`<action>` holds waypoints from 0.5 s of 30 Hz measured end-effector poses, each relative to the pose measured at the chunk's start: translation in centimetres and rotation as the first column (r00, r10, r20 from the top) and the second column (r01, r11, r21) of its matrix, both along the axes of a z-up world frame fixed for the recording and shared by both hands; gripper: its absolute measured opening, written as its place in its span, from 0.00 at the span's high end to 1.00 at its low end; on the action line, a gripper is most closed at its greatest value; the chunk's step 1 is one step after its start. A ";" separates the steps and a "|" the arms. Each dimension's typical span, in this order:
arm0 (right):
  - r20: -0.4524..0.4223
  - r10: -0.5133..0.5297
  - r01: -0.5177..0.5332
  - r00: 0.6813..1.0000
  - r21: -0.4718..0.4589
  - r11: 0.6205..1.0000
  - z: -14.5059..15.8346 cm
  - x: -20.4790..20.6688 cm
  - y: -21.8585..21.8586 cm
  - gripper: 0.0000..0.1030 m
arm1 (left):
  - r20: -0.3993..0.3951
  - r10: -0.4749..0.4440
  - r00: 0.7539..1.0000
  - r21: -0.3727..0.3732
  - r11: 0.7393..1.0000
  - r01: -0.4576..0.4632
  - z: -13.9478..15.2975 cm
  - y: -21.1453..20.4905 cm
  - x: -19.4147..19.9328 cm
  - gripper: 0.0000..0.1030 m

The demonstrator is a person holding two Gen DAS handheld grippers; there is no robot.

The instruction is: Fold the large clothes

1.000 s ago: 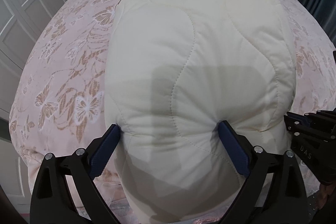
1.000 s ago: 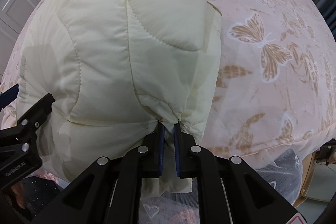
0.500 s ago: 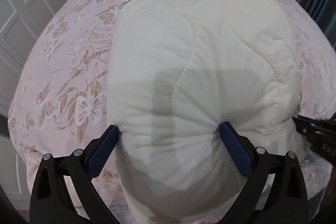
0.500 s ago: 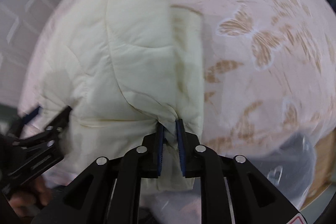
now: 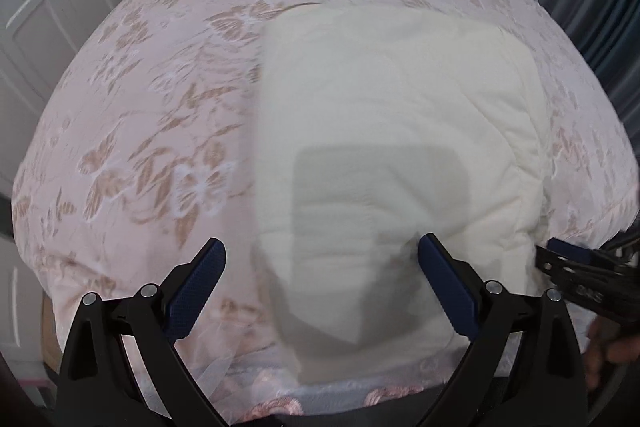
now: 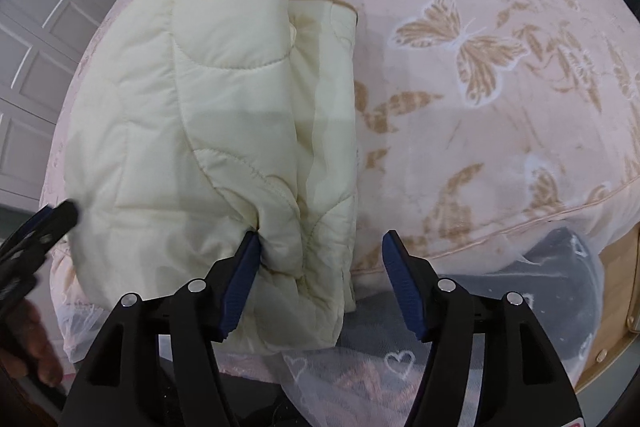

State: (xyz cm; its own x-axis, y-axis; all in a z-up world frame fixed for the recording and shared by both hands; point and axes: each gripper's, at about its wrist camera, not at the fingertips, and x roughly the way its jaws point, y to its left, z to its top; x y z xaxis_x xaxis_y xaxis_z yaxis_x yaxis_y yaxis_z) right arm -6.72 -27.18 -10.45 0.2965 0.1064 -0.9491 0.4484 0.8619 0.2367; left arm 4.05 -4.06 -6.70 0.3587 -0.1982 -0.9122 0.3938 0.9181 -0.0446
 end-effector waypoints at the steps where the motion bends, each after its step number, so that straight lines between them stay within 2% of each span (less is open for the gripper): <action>1: 0.000 0.004 -0.004 1.000 0.010 1.000 -0.3 0.1 -0.1 0.39 | -0.021 0.023 1.000 -0.018 1.000 -0.023 0.0 1.2 0.2 0.08; 6: 0.004 0.024 -0.024 1.000 0.063 0.998 -1.5 1.4 -0.9 0.39 | -0.174 0.043 0.984 -0.145 0.987 -0.069 -2.7 4.2 1.2 0.07; 10: 0.021 0.019 -0.022 1.000 0.164 0.986 -3.0 1.4 -1.6 0.39 | -0.291 -0.005 0.957 -0.309 0.947 -0.089 -5.3 4.7 2.0 0.04; 13: 0.034 0.005 -0.014 0.999 0.241 0.970 -4.2 1.3 -2.8 0.38 | -0.314 -0.054 0.948 -0.381 0.922 -0.074 -6.9 4.1 2.4 0.04; 15: 0.046 -0.012 -0.003 0.999 0.312 0.950 -5.0 1.2 -3.5 0.38 | -0.321 -0.066 0.945 -0.391 0.918 -0.069 -7.2 3.5 2.7 0.04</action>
State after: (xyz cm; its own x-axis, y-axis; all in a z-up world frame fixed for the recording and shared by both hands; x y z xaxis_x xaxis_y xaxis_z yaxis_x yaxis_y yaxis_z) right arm -5.56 -30.66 -15.48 0.3404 0.3939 -0.8538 0.4342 0.7395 0.5144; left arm 6.72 -0.52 -13.94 0.0603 -0.5628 -0.8244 0.2947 0.7991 -0.5240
